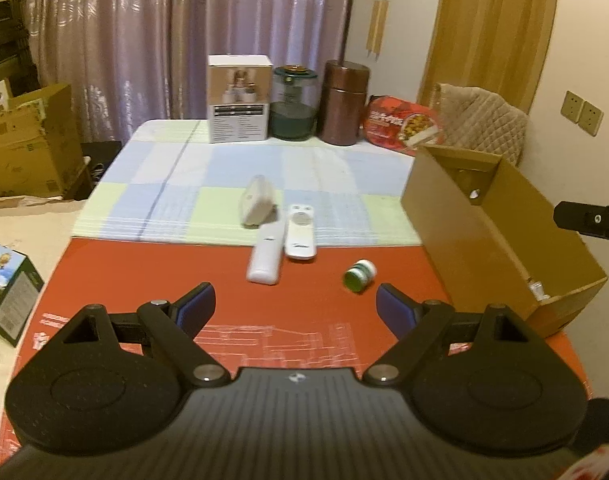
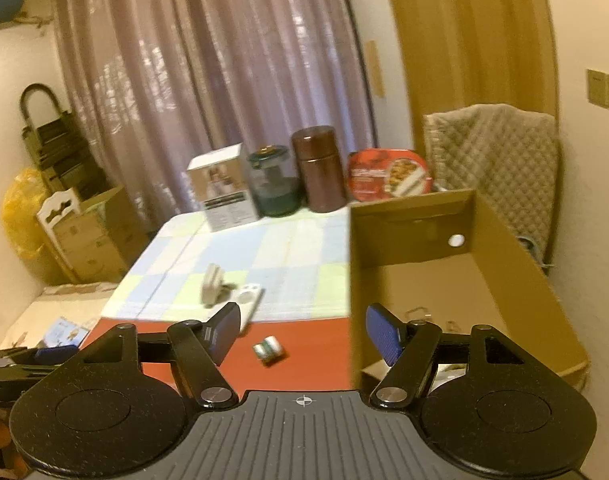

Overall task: Organize rigid objects
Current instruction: 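Move both tools back toward the green-and-white jar and white remote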

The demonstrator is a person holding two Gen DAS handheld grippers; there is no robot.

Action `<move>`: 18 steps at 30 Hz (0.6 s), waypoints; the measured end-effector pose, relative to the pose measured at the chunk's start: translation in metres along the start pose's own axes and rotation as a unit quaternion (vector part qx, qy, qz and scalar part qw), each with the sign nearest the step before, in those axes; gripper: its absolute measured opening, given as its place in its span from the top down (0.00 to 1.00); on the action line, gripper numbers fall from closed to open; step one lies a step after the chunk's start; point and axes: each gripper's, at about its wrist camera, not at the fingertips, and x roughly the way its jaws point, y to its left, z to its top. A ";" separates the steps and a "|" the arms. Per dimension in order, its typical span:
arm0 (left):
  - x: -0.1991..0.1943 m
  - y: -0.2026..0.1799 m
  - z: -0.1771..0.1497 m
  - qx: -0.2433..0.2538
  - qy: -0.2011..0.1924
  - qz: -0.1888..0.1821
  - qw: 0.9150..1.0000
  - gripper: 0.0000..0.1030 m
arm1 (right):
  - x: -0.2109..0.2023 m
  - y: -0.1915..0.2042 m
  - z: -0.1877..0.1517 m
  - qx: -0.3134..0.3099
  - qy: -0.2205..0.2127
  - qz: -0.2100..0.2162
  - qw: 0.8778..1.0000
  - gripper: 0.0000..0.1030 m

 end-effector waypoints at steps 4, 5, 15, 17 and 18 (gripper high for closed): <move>0.000 0.015 -0.004 0.006 0.003 0.012 1.000 0.18 | 0.012 0.018 -0.007 -0.014 0.012 0.010 1.000 0.35; 0.001 0.018 -0.004 0.007 0.004 0.013 1.000 0.18 | 0.016 0.021 -0.008 -0.017 0.014 0.012 1.000 0.35; 0.014 0.043 -0.004 0.011 0.014 0.024 1.000 0.18 | 0.055 0.052 -0.027 -0.052 0.039 0.037 0.997 0.35; 0.020 0.046 -0.006 0.011 0.018 0.025 0.999 0.18 | 0.062 0.056 -0.032 -0.058 0.044 0.040 0.997 0.35; 0.023 0.048 -0.006 0.010 0.020 0.024 0.999 0.18 | 0.068 0.057 -0.034 -0.060 0.048 0.043 0.996 0.35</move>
